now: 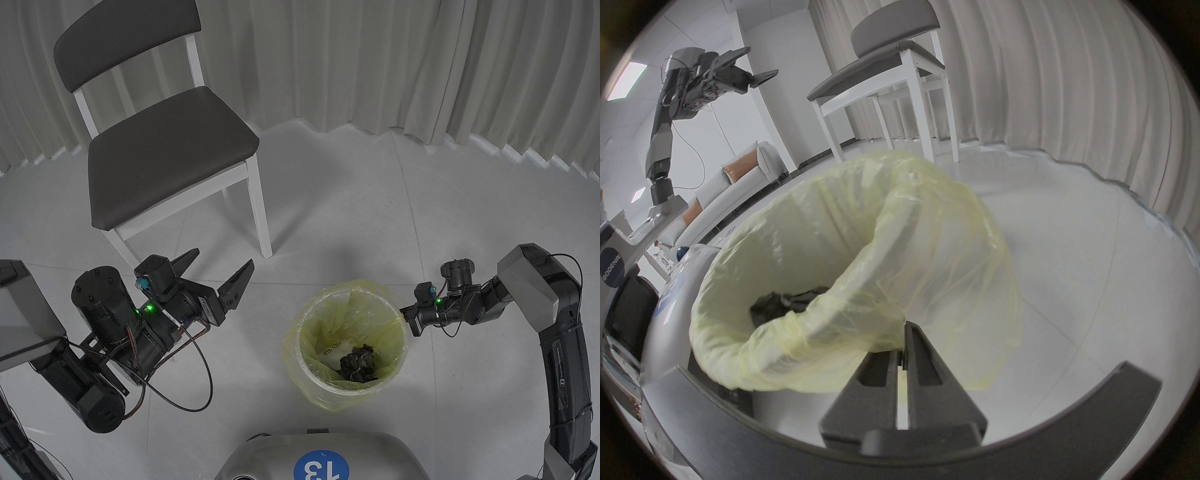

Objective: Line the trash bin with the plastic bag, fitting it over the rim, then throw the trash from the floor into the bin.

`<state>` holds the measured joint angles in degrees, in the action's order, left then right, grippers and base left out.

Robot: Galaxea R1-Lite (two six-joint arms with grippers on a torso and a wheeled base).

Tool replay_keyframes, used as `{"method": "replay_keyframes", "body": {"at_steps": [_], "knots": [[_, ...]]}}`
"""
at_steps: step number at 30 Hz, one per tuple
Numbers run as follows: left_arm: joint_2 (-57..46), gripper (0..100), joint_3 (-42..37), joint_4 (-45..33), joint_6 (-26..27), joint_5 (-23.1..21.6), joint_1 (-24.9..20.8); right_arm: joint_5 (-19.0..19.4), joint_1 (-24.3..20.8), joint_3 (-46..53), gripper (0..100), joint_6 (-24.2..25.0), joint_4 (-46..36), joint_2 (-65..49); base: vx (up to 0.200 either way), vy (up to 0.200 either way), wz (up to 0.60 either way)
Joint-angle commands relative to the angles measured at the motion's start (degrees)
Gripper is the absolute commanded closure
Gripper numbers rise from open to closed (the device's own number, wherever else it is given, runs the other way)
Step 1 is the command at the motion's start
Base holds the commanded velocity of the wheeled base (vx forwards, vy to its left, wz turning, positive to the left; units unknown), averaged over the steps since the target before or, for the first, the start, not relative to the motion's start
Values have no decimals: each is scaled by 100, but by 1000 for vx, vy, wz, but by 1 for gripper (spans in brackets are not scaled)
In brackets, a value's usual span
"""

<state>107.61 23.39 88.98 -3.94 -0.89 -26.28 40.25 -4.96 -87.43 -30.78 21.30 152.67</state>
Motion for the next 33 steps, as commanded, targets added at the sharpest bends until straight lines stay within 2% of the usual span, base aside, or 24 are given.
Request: {"method": "replay_keyframes", "body": {"at_steps": [1, 7, 14, 15, 23, 33], "knots": [[-12, 0, -10, 93, -2, 1, 0, -18, -14, -143, 100, 20, 85, 166, 0, 0, 0], [6, 0, -28, 93, -2, 10, 0, -26, -49, -134, 100, 274, 437, 263, 0, 0, 0], [24, 0, -28, 93, -11, 10, 0, -18, -75, -72, 100, 292, 560, 254, 0, 0, 0], [24, 0, -28, 93, -11, 10, 0, -18, -75, -72, 0, 292, 560, 254, 0, 0, 0], [15, 0, -37, 102, -19, 10, 0, -18, -31, -20, 0, 283, 560, 219, 0, 0, 0], [103, 0, 42, 93, -11, 71, 0, -9, 373, 103, 0, 222, 586, -18, 0, 0, 0]]}}
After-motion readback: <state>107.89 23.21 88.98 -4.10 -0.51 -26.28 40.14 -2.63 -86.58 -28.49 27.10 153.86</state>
